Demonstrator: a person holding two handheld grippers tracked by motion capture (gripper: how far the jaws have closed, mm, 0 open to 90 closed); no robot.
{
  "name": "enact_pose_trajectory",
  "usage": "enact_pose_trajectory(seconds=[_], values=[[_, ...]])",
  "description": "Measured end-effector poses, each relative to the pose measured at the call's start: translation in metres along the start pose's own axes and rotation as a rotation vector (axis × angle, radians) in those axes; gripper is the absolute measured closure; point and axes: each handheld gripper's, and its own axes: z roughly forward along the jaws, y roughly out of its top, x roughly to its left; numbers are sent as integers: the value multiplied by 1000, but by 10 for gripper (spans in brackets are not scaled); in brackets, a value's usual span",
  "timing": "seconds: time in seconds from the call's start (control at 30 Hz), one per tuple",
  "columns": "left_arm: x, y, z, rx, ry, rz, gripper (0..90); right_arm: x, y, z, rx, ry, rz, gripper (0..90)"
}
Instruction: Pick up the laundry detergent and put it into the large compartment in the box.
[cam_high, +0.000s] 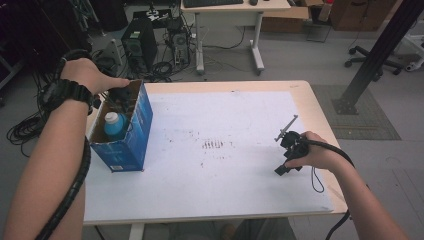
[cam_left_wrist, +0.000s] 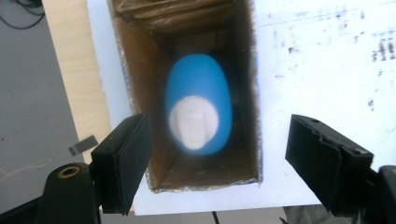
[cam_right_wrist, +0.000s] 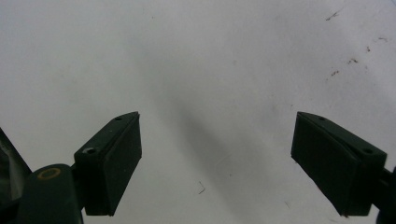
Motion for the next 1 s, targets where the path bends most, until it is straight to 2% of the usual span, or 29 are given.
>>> enact_pose_trajectory(seconds=[0.47,0.8,1.0], values=[[-30,4,-15,-48,-12,107,206,1,1,-4,-1,-7,0,165],[-50,5,-17,-60,-24,179,202,2,0,-6,-3,-8,0,165],[-68,7,-19,-77,-45,236,194,3,-1,-7,-5,-8,2,165]])
